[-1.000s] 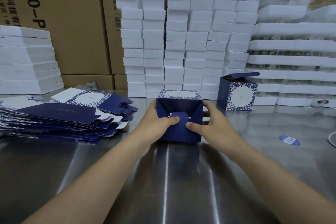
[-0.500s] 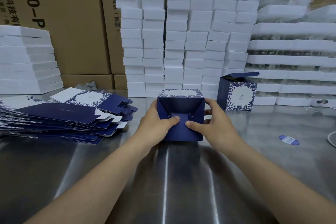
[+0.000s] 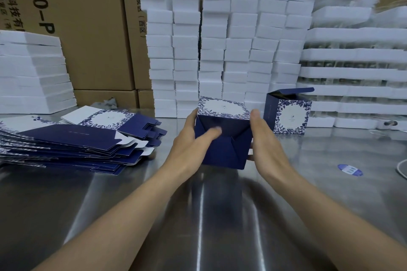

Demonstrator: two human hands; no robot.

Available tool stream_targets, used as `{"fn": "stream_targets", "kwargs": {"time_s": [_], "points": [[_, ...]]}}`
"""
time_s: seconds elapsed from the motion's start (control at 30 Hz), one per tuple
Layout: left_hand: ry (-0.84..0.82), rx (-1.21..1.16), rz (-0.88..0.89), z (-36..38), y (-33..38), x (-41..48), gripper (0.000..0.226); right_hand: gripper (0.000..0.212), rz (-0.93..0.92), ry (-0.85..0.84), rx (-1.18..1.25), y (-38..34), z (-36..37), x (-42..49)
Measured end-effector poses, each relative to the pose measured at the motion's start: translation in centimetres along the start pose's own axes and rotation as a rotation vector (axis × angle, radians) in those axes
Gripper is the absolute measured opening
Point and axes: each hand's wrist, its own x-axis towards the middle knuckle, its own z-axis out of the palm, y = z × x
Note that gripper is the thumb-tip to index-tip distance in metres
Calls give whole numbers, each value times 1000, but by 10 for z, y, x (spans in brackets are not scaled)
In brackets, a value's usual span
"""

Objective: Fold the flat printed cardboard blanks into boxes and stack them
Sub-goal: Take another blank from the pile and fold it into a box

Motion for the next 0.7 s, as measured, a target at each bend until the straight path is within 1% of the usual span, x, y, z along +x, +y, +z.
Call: {"fn": "stream_targets", "kwargs": {"time_s": [0.07,0.13,0.2,0.23,0.3,0.33,0.37,0.43,0.53,0.57,0.63,0.7], "points": [[6,-77,17,1,8,-3,58,79,3,29,22,-5,-1,-2],[52,-119,24,0,14,-3,62,68,-18,58,7,-8,-3,-3],[113,-164,28,-1,17,-1,67,50,-73,80,-6,-11,-5,-4],[137,-190,35,-2,18,-1,71,46,-100,82,-8,-12,-5,-5],[180,-222,49,-5,19,-1,74,55,-138,71,-5,-13,-5,-6],[202,-222,55,-6,19,-1,71,59,-158,66,-14,-13,-5,-7],[214,-209,59,-6,20,-1,65,62,-178,69,-28,-12,-4,-7],[234,-171,48,-5,22,-2,47,66,-193,74,-67,-11,-3,-6],[290,-67,62,-3,18,0,32,56,-162,20,-41,-14,0,-8],[304,-40,69,-3,16,1,31,55,-138,-1,-13,-15,0,-9],[335,-16,72,-3,14,1,52,52,-98,-46,8,-18,0,-10],[361,-21,63,-2,14,-1,60,50,-82,-74,-20,-21,-2,-14]]}}
